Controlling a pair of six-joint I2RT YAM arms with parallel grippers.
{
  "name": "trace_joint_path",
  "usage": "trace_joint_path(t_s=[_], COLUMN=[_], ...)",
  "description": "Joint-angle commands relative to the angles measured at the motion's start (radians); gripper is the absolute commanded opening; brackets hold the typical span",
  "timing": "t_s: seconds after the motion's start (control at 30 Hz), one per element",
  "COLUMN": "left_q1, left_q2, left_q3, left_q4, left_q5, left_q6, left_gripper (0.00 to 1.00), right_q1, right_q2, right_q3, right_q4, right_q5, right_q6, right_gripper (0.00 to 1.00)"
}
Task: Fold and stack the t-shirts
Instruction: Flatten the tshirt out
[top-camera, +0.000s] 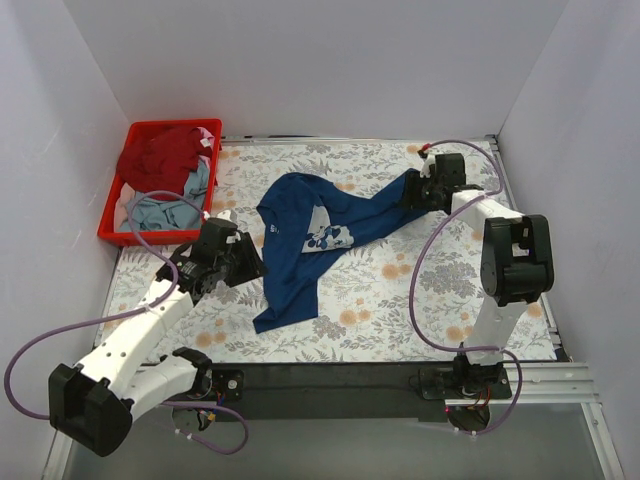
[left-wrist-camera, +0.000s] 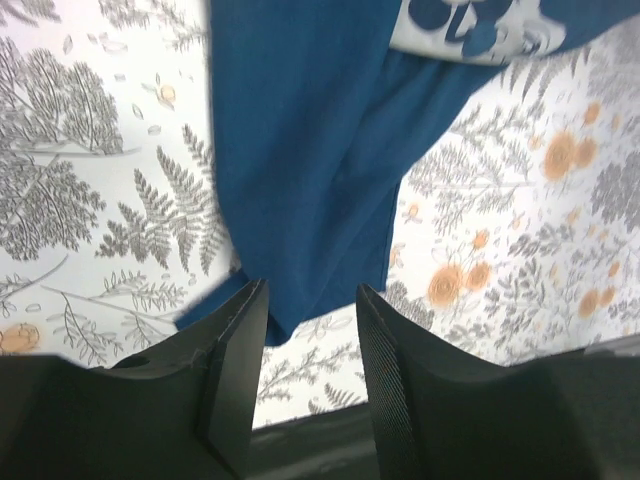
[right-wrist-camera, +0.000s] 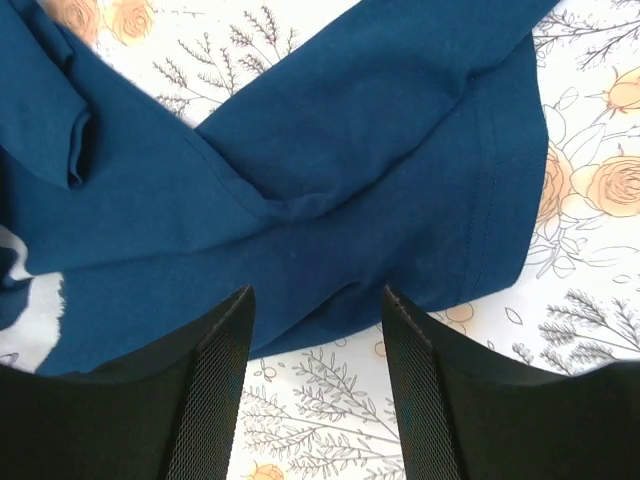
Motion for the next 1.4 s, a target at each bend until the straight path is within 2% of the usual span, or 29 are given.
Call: trace_joint_path(t_s=[0.0,0.07,0.2,0.33,0.47,0.57,0.67,0.8,0.93,1.03,1.2,1.37], left_q1=[-0.003,-0.003,-0.003,-0.003,0.0,0.009,0.041,0.114,0.172,0.19,0.192,0.193], left_q2=[0.035,0.081,0.144,0.269,0.406,0.522,0.638,0.795,0.94,1.013,1.041,1.027], left_q3=[0.057,0.074,0.084,0.156,0.241,0.305,0.366,0.452,0.552,0.603,0.582,0.462], left_q4=[0.06,0.078,0.167,0.24,0.286,0.324,0.356,0.411,0.427,0.425,0.424,0.395], left_q5=[-0.082,-0.073,-0.06,-0.048,-0.057,-0.074,-0.082,-0.042,0.036,0.041,0.055,0.055], left_q6=[0.011,0.015,0.038,0.078,0.126,0.147,0.159,0.159,0.138,0.147,0.156,0.137], left_gripper=[0.41,0.42,0.43,0.42,0.39,0.38,0.38,0.38,0.34,0.32,0.29,0.25], right_q1=[-0.04,-0.062,-0.106,-0.131,-0.174,-0.175,-0.169,-0.159,-0.146,-0.142,-0.143,-0.148], right_q2=[0.021,0.045,0.061,-0.017,-0.134,-0.226,-0.258,-0.231,-0.125,-0.047,0.057,0.122], right_q3=[-0.029,-0.053,-0.138,-0.278,-0.462,-0.522,-0.498,-0.427,-0.295,-0.229,-0.182,-0.207], right_q4=[0.102,0.13,0.138,0.132,0.117,0.114,0.129,0.255,0.316,0.358,0.399,0.398], right_q5=[-0.155,-0.187,-0.266,-0.264,-0.221,-0.188,-0.227,-0.279,-0.287,-0.299,-0.296,-0.286], right_q6=[0.119,0.136,0.188,0.229,0.292,0.286,0.256,0.301,0.346,0.389,0.423,0.45], right_gripper=[0.59,0.58,0.5,0.49,0.45,0.45,0.46,0.47,0.48,0.49,0.49,0.49])
